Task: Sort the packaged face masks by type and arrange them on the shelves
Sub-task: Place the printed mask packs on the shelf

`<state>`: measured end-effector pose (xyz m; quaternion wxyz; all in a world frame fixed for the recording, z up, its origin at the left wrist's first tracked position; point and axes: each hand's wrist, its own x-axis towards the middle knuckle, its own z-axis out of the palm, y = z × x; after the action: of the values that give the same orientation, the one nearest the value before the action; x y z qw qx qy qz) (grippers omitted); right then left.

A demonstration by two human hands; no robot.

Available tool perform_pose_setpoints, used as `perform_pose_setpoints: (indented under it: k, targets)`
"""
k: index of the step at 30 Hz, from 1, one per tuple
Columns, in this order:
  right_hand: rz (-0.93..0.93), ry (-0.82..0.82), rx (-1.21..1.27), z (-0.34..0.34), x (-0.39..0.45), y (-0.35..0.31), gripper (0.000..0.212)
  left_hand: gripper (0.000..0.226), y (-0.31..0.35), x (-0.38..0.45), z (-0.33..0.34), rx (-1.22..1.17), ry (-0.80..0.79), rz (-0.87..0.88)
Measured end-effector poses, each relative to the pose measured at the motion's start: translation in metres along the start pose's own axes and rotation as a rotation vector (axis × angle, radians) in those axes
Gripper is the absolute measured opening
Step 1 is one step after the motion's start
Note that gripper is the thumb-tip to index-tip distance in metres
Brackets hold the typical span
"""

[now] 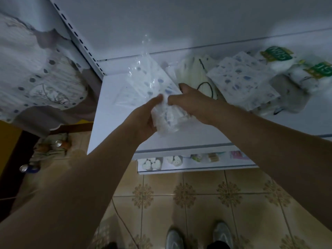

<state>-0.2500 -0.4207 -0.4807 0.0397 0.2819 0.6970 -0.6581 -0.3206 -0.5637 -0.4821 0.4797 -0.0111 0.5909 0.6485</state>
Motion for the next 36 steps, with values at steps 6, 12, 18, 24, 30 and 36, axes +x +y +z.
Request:
perform_pose_setpoints:
  k: [6,12,18,24,30,36]
  targets:
    - [-0.247,0.266,-0.471,0.037,0.021,0.012,0.054,0.025,-0.017,-0.005,-0.072,-0.161,0.326,0.014]
    - [-0.435,0.224,-1.157,0.086,0.069,0.020,0.067,0.041,-0.036,-0.010,-0.144,-0.118,0.428,0.162]
    - [-0.441,0.406,-1.341,0.115,0.088,0.029,0.019,0.037,-0.046,-0.012,-0.157,-0.114,0.468,0.217]
    - [-0.362,0.751,-0.173,0.113,0.057,0.021,0.009,0.038,-0.038,-0.017,-0.140,-0.094,0.497,0.245]
    - [-0.230,0.299,0.313,0.084,-0.010,0.014,0.019,0.042,-0.018,-0.011,-0.073,-0.267,0.170,0.298]
    - [-0.301,0.499,-0.513,-0.022,-0.042,0.053,0.029,0.041,-0.031,0.016,0.005,-0.136,0.138,0.295]
